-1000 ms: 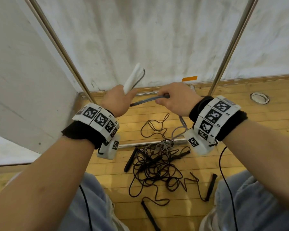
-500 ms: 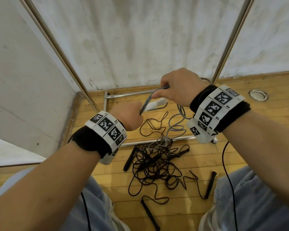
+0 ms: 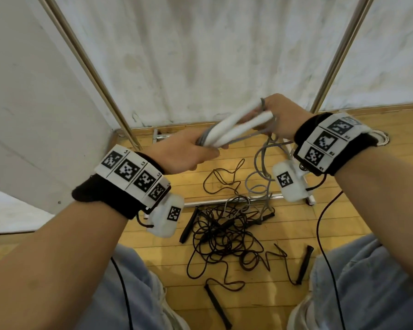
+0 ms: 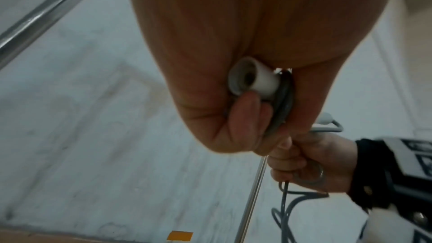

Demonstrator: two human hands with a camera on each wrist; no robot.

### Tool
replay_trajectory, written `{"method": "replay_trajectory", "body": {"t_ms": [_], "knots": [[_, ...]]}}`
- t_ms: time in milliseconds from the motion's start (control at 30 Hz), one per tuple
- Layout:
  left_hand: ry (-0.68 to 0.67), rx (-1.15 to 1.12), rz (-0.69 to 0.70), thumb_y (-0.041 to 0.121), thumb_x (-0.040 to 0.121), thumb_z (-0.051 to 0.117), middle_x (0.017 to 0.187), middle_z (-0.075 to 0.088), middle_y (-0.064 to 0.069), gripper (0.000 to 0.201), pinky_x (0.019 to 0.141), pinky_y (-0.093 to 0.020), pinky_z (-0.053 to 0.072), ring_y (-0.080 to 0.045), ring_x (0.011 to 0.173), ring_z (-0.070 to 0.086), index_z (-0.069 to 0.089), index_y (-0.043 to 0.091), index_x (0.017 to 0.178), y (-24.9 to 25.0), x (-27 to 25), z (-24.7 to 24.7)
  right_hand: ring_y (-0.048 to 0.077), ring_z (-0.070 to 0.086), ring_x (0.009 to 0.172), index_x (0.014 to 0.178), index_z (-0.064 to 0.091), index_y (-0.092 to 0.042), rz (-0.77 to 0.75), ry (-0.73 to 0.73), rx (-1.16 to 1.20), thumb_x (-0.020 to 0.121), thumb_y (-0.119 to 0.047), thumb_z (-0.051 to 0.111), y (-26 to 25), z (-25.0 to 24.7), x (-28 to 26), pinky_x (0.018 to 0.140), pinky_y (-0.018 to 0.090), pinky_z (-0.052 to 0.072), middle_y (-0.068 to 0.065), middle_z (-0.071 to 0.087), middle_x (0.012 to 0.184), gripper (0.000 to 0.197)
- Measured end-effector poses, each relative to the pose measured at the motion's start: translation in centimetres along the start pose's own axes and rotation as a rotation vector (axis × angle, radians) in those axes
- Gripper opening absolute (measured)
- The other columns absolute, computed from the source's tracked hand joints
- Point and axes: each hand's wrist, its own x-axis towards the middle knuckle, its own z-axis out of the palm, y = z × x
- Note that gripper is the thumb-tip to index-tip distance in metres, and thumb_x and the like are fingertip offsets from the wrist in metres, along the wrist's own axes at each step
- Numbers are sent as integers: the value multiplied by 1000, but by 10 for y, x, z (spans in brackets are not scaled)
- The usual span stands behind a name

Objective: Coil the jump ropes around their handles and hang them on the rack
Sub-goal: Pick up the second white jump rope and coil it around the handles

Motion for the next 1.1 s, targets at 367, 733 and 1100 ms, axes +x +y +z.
{"method": "replay_trajectory", "body": {"t_ms": [367,733,1100], "knots": [[435,-460,-25,29,102,42,67,50,-2,15,42,-23,25,-11,45,30,37,15,103,2,10,5,9,37,45,64,52,-23,-21,30,-207,97,-45,40,-13,66,-20,48,26,29,-3,45,57,41],[649,224,-162,46,97,42,72,58,3,32,66,-36,43,-20,66,55,44,14,97,-29,23,10,11,41,54,68,50,-21,-3,-164,-157,99,-29,39,-36,83,-28,55,27,33,-6,43,58,33],[622,266,-45,41,97,46,63,46,7,26,42,-21,29,-8,50,43,38,17,91,-38,28,19,10,30,43,68,55,-14,87,-39,198,98,-22,42,-38,61,-29,45,23,26,-4,38,52,34]]}}
